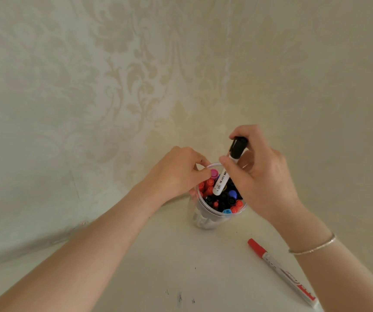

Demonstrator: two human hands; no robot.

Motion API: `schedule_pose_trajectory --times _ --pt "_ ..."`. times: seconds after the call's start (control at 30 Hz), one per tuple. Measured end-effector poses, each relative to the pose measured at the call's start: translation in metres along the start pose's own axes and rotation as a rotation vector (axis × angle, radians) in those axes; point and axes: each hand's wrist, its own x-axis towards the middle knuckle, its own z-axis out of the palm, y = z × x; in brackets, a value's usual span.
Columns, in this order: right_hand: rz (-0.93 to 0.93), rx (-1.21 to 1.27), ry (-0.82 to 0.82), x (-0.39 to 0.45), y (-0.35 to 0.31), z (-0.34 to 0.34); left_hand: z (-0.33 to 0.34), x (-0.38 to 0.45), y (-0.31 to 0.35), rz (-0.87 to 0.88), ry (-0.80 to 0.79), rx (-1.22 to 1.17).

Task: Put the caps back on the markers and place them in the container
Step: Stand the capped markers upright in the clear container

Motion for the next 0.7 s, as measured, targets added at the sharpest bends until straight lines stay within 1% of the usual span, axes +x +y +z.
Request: schedule_pose_trajectory --times 0.1,0.17,0.23,0.27,0.33,0.37,0.47,0.6,0.63,0.7 --pt "-0.118 -0.067 -0.013 0.001 0.000 0.001 0.000 0.000 -0.001 0.015 0.003 -0.001" --pt "-0.149 -0.065 -0.024 0.000 0.001 0.001 0.000 0.000 -0.002 0.028 0.004 0.001" --pt "-0.111 0.017 -0.041 0.000 0.001 0.000 0.000 0.000 -0.004 0.031 0.006 0.000" --pt "-0.066 0.098 -0.037 0.000 0.000 -0.001 0.000 0.001 -0.005 0.029 0.003 -0.005" --pt "0.007 0.247 0.012 0.000 0.000 -0.003 0.000 0.002 -0.007 0.027 -0.003 -0.023" --pt "0.008 0.266 0.036 0.000 0.001 -0.003 0.000 0.002 -0.008 0.028 -0.004 -0.031" --pt "-0.046 0.176 0.034 -0.005 0.005 -0.001 0.001 0.002 -0.008 0.023 -0.011 -0.039" --pt "-0.058 0.142 0.133 -0.012 0.008 -0.001 0.001 0.002 -0.006 0.030 -0.027 -0.030" --pt "-0.059 0.133 0.129 -0.013 0.007 -0.001 0.001 0.002 -0.005 0.035 -0.024 -0.024" --pt "-0.061 0.086 0.069 -0.012 0.006 0.002 0.001 0.002 -0.004 0.047 -0.017 -0.018"
